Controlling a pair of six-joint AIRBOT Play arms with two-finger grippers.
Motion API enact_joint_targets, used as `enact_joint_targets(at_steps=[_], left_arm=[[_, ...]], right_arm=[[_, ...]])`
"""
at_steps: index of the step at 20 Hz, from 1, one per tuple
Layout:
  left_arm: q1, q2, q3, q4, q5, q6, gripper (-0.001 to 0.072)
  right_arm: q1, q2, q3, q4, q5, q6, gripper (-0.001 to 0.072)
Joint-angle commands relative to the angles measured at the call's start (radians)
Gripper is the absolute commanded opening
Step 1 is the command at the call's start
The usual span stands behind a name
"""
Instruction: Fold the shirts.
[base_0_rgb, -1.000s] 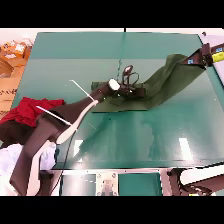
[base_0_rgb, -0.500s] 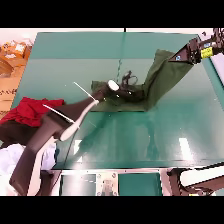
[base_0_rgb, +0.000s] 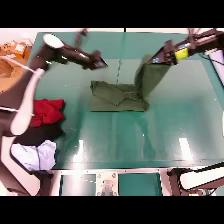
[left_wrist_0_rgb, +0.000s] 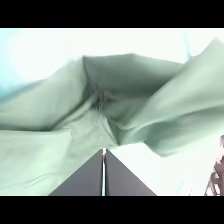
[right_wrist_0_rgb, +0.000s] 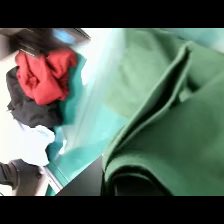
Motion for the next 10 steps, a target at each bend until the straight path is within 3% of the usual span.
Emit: enact_joint_targets(at_steps=[1,5,7,8,9,10], left_arm=[[0.131,0.086,0.000,0.023,-0.086,0.003,0.0024],[0.175,0.096,-0.001,0.048,-0.109,0.004,0.0023],[0.175,0.096,-0.001,0.068,-0.129,0.011,0.0023],[0.175,0.096,0.000,0.068,-0.142,0.011,0.0023],[0.175,0.096,-0.001,0.069,-0.155,0.011,0.0024],[0.175,0.096,-0.001,0.076,-0.166,0.011,0.0023]], right_arm=[[0.166,-0.027,-0.082,-0.002,-0.198,0.010,0.0017],[0.402,-0.169,-0.166,-0.001,-0.544,0.011,0.0027],[0.510,-0.275,-0.164,0.065,-0.686,0.012,0.0331],[0.546,-0.314,-0.159,0.101,-0.694,0.008,0.0422],[0.555,-0.328,-0.156,0.099,-0.670,0.005,0.0443],[0.539,-0.326,-0.154,0.082,-0.615,0.005,0.0381]])
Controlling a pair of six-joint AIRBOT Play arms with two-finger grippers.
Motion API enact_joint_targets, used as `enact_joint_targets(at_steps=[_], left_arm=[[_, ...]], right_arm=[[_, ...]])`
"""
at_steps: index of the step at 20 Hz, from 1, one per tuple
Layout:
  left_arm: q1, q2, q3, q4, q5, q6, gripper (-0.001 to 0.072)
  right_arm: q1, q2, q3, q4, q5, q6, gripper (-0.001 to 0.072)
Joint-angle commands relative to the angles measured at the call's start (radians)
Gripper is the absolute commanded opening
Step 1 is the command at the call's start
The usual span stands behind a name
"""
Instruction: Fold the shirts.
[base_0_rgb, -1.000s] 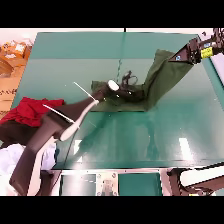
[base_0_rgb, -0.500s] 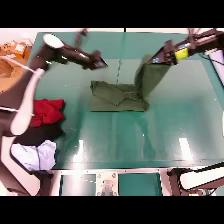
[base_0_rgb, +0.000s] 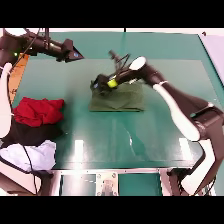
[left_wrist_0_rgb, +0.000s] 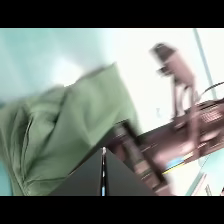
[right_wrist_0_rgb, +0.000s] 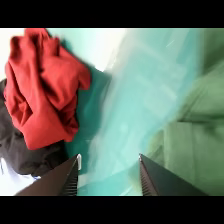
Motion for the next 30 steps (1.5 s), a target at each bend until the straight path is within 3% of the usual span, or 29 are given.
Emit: enact_joint_targets(at_steps=[1,2,5,10,11,12,13,18,24,25,27,30], left_arm=[[0.010,0.006,0.001,0.029,-0.042,0.003,0.0024],[0.010,0.006,0.001,0.039,-0.045,0.003,0.0023],[0.010,0.006,0.001,0.054,-0.038,0.002,0.0023],[0.010,0.006,0.001,0.055,-0.026,0.002,0.0024],[0.010,0.006,0.001,0.055,-0.022,0.002,0.0024],[0.010,0.006,0.001,0.055,-0.018,0.002,0.0023],[0.010,0.006,0.001,0.055,-0.017,0.002,0.0023],[0.010,0.006,0.001,0.054,-0.019,0.002,0.0024],[0.010,0.006,0.001,0.054,-0.021,0.002,0.0024],[0.010,0.006,0.001,0.054,-0.025,0.002,0.0024],[0.010,0.006,0.001,0.055,-0.038,0.003,0.0024],[0.010,0.006,0.001,0.056,-0.062,0.003,0.0024]], right_arm=[[0.024,-0.054,0.002,0.018,0.009,-0.005,0.0173],[-0.032,-0.037,0.009,0.019,0.076,-0.004,0.0018],[-0.236,0.051,0.009,0.009,0.195,-0.010,0.0016],[-0.606,0.234,-0.135,-0.186,0.299,-0.014,0.0025],[-0.664,0.251,-0.189,-0.197,0.307,-0.031,0.0166],[-0.715,0.256,-0.248,-0.195,0.311,-0.055,0.0446],[-0.748,0.254,-0.310,-0.190,0.306,-0.082,0.0558],[-0.699,0.200,-0.537,-0.060,0.173,-0.220,0.0558],[-0.503,0.044,-0.447,0.137,0.129,-0.253,0.0557],[-0.479,0.038,-0.411,0.141,0.116,-0.252,0.0510],[-0.454,0.039,-0.326,0.148,0.123,-0.246,0.0016],[-0.463,0.068,-0.164,0.150,0.199,-0.188,0.0015]])
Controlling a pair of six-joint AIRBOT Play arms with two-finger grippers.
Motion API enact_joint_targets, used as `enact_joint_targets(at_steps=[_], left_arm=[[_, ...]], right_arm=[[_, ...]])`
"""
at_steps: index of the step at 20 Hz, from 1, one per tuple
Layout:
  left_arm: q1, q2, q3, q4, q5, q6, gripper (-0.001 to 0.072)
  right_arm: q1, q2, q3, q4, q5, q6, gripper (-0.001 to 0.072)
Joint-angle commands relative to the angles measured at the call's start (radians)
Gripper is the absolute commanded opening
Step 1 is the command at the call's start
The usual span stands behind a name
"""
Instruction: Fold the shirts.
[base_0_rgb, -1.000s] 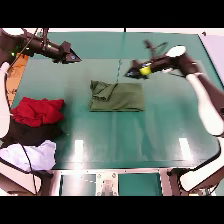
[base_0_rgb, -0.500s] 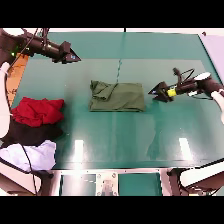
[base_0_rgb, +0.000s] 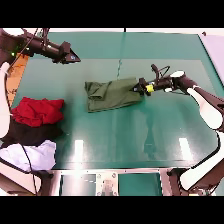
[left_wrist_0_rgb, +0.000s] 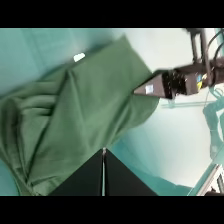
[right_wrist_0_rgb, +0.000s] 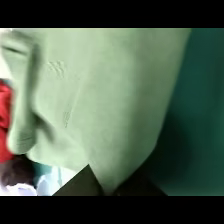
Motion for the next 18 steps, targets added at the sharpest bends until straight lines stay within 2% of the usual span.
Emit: enact_joint_targets(at_steps=[1,4,7,10,13,16,18], left_arm=[[0.001,0.000,0.000,0.002,-0.030,0.002,0.0023],[0.001,0.000,0.000,0.003,-0.041,0.002,0.0024],[0.001,0.000,0.000,0.002,-0.042,0.024,0.0024],[0.001,0.000,0.000,0.002,-0.059,0.027,0.0024],[0.001,0.000,0.000,0.002,-0.085,0.028,0.0024],[0.001,0.000,0.000,0.002,-0.084,0.028,0.0024],[0.001,0.000,0.000,0.002,-0.078,0.028,0.0024]], right_arm=[[-0.009,0.037,0.184,0.026,0.073,0.068,0.0015],[-0.122,0.136,0.340,-0.015,0.118,0.198,0.0015],[-0.309,0.244,0.429,-0.177,0.140,0.398,0.0015],[-0.524,0.283,0.428,-0.227,0.186,0.495,0.0015],[-0.731,0.283,0.399,-0.242,0.196,0.527,0.0015],[-0.906,0.283,0.376,-0.327,0.214,0.499,0.0014],[-0.986,0.282,0.369,-0.298,0.221,0.481,0.0014]])
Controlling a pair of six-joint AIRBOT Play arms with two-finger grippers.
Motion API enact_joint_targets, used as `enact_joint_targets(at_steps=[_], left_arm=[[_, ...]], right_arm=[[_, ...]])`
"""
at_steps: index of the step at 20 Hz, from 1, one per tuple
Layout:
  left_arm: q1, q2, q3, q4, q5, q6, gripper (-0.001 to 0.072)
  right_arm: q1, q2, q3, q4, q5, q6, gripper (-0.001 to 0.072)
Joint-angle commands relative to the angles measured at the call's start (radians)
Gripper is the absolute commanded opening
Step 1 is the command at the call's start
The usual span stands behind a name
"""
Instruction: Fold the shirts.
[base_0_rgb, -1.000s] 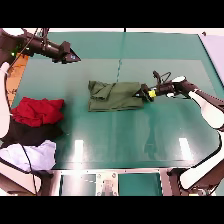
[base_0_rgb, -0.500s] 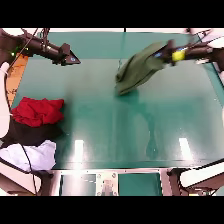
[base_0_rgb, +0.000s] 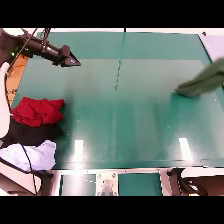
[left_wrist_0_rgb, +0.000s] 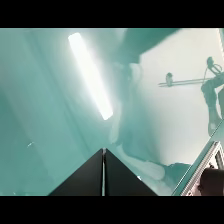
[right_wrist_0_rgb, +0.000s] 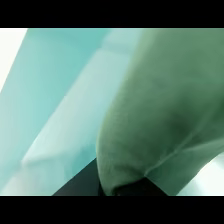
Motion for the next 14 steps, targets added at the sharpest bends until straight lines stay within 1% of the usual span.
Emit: enact_joint_targets(at_steps=[1,2,5,7,11,13,14], left_arm=[[0.000,0.000,0.000,0.000,0.006,0.001,0.0023],[0.000,0.000,0.000,0.000,0.016,0.001,0.0024],[0.000,0.000,0.000,0.000,0.058,0.000,0.0023],[0.000,0.000,0.000,0.000,0.072,0.000,0.0024],[0.000,0.000,0.000,0.000,0.071,0.000,0.0024],[0.000,0.000,0.000,0.000,0.071,0.000,0.0023],[0.000,0.000,-0.002,0.000,0.070,0.000,0.0024]], right_arm=[[-0.149,0.003,-0.011,0.022,0.007,-0.037,0.0014],[-0.150,0.003,-0.010,0.059,-0.014,-0.055,0.0015],[-0.120,-0.023,0.010,0.194,-0.142,-0.074,0.0015],[-0.100,-0.067,0.052,0.310,-0.171,-0.100,0.0014],[-0.104,-0.089,0.086,0.291,-0.156,-0.100,0.0014],[-0.132,-0.088,0.086,0.222,-0.069,-0.101,0.0014],[-0.143,-0.088,0.078,0.144,-0.008,-0.101,0.0014]])
